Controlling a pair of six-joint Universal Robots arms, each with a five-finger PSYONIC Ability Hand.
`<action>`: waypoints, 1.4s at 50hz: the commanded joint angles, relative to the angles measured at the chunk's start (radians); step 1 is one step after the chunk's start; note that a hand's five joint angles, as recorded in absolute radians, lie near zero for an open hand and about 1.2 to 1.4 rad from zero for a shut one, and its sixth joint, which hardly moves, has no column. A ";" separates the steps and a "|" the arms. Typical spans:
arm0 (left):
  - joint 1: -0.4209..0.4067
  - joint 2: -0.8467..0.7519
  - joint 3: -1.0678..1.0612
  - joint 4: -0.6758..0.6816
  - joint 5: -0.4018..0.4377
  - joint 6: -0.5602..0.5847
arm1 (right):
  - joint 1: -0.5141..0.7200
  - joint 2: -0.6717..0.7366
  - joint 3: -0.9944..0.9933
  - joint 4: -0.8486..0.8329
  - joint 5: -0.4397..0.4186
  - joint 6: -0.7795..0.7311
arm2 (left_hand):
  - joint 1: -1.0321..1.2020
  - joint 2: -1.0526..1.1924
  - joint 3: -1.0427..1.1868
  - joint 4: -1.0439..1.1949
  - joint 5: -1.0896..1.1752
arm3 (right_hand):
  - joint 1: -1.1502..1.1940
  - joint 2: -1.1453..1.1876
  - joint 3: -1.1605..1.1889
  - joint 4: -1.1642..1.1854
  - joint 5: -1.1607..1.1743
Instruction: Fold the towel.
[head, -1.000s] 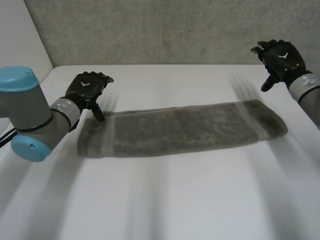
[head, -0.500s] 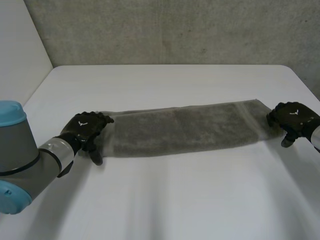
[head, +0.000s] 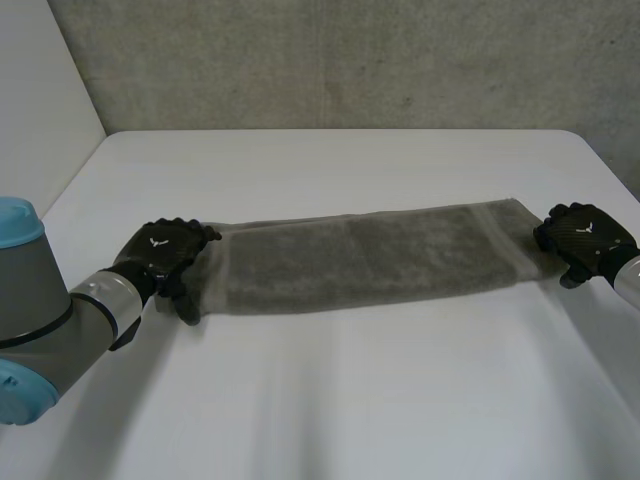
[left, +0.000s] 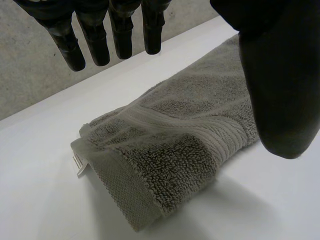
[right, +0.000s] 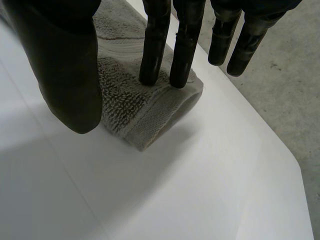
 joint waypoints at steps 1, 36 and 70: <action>0.000 0.001 0.000 0.004 0.000 0.000 | 0.000 0.014 -0.004 -0.009 -0.001 0.016 | -0.105 -0.062 -0.043 -0.050 -0.051 | -0.040 -0.042 -0.021 -0.060 -0.018; 0.006 0.027 -0.006 0.007 -0.001 -0.010 | -0.062 -0.026 -0.144 -0.074 -0.002 0.034 | -0.105 -0.062 -0.043 -0.050 -0.051 | 0.714 0.711 -0.021 -0.060 0.736; 0.046 0.085 -0.032 0.012 -0.003 -0.013 | 0.939 0.194 -0.435 -0.187 0.042 0.131 | -0.105 -0.062 -0.043 -0.050 -0.051 | 0.714 0.711 -0.021 -0.060 0.736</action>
